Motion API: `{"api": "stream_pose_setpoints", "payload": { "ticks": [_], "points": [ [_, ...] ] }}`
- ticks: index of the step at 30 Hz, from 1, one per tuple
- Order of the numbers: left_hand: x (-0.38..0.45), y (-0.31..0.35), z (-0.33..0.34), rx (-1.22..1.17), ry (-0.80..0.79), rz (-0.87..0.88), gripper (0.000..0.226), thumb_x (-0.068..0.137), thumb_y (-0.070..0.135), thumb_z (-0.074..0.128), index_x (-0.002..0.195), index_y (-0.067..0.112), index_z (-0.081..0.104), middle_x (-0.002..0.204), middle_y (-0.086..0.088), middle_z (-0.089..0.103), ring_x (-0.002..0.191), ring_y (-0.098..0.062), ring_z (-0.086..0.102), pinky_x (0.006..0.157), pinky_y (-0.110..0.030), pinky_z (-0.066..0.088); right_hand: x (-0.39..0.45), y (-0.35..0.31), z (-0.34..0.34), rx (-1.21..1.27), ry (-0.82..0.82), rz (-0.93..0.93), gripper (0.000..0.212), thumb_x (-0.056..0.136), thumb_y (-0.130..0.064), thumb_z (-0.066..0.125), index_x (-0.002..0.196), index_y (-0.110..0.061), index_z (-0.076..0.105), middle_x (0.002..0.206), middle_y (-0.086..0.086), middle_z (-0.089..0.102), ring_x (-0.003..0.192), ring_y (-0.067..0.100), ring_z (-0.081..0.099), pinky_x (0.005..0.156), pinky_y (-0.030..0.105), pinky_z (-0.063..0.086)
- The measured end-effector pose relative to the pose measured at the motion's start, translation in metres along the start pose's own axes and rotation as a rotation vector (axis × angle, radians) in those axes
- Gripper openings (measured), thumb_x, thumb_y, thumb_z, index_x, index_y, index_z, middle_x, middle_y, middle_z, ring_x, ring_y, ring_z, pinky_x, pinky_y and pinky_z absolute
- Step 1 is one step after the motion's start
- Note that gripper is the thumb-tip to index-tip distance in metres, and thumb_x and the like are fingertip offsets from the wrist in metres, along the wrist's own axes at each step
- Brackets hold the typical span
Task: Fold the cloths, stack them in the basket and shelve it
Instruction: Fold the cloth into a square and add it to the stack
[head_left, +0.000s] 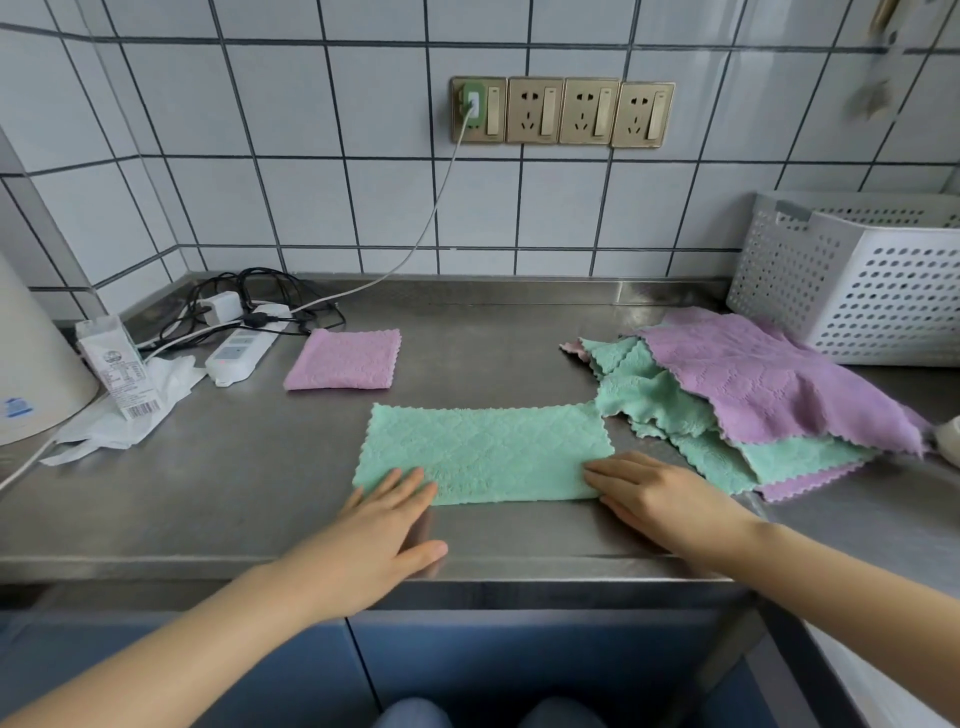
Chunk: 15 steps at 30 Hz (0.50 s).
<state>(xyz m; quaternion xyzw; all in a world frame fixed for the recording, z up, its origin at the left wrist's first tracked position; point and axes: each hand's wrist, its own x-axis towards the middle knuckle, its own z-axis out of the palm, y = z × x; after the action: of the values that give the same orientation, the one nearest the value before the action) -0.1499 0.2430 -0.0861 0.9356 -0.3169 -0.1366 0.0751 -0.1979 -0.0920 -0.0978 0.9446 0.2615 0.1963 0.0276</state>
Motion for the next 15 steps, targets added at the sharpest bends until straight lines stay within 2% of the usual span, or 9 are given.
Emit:
{"api": "stream_pose_setpoints", "payload": {
  "ticks": [3, 5, 6, 8, 10, 12, 15],
  "points": [
    [-0.002, 0.003, 0.001, 0.018, 0.058, -0.154, 0.114, 0.06, 0.081, -0.002, 0.152, 0.014, 0.001, 0.158, 0.0, -0.009, 0.146, -0.014, -0.01, 0.118, -0.034, 0.0, -0.005, 0.006, 0.008, -0.065, -0.03, 0.03, 0.024, 0.078, -0.008, 0.071, 0.102, -0.008, 0.07, 0.106, 0.006, 0.07, 0.092, 0.025, 0.068, 0.069, 0.033, 0.059],
    [0.001, 0.012, 0.0, 0.101, 0.115, -0.202, 0.1, 0.075, 0.075, 0.006, 0.151, 0.009, 0.009, 0.16, -0.007, 0.0, 0.147, -0.019, -0.003, 0.119, -0.037, 0.002, -0.001, 0.004, 0.005, -0.086, -0.005, 0.073, 0.005, 0.079, -0.007, 0.065, 0.082, -0.01, 0.067, 0.083, 0.006, 0.068, 0.072, 0.026, 0.066, 0.059, 0.037, 0.056],
    [0.004, 0.018, 0.0, 0.119, 0.148, -0.186, 0.093, 0.082, 0.071, 0.011, 0.151, 0.01, 0.01, 0.16, -0.007, 0.002, 0.147, -0.02, -0.002, 0.119, -0.037, 0.001, 0.004, -0.002, -0.003, -0.071, 0.028, 0.118, 0.01, 0.081, -0.009, 0.058, 0.072, -0.011, 0.062, 0.07, 0.004, 0.063, 0.061, 0.026, 0.061, 0.055, 0.038, 0.053],
    [0.007, 0.032, 0.0, 0.03, 0.194, -0.085, 0.077, 0.092, 0.061, 0.027, 0.152, 0.017, 0.008, 0.16, 0.0, 0.001, 0.147, -0.016, -0.003, 0.118, -0.032, 0.001, 0.014, -0.013, -0.018, -0.062, 0.103, 0.151, 0.016, 0.081, -0.015, 0.05, 0.065, -0.013, 0.055, 0.06, 0.0, 0.055, 0.053, 0.024, 0.052, 0.051, 0.036, 0.048],
    [0.013, 0.046, 0.005, -0.098, 0.247, 0.036, 0.07, 0.095, 0.052, 0.037, 0.152, 0.025, 0.007, 0.16, 0.01, 0.002, 0.146, -0.009, 0.0, 0.118, -0.027, 0.006, 0.022, -0.033, -0.038, -0.024, 0.113, 0.115, 0.015, 0.081, -0.018, 0.051, 0.067, -0.014, 0.054, 0.06, -0.001, 0.053, 0.054, 0.022, 0.051, 0.051, 0.034, 0.046],
    [0.023, 0.058, 0.013, -0.16, 0.287, 0.107, 0.067, 0.095, 0.047, 0.044, 0.151, 0.032, 0.011, 0.159, 0.012, 0.01, 0.146, -0.008, 0.007, 0.118, -0.027, 0.009, 0.025, -0.056, -0.054, 0.075, 0.087, 0.041, 0.013, 0.081, -0.02, 0.052, 0.069, -0.014, 0.053, 0.062, -0.002, 0.053, 0.055, 0.021, 0.05, 0.054, 0.032, 0.043],
    [0.04, 0.066, 0.021, -0.203, 0.254, 0.175, 0.055, 0.095, 0.029, 0.047, 0.145, 0.039, 0.027, 0.155, 0.014, 0.022, 0.146, -0.009, 0.01, 0.119, -0.032, 0.007, 0.025, -0.081, -0.075, 0.376, -0.042, -0.043, 0.02, 0.09, -0.022, 0.051, 0.074, -0.012, 0.056, 0.068, -0.002, 0.054, 0.061, 0.017, 0.049, 0.059, 0.028, 0.041]
  ]
}}
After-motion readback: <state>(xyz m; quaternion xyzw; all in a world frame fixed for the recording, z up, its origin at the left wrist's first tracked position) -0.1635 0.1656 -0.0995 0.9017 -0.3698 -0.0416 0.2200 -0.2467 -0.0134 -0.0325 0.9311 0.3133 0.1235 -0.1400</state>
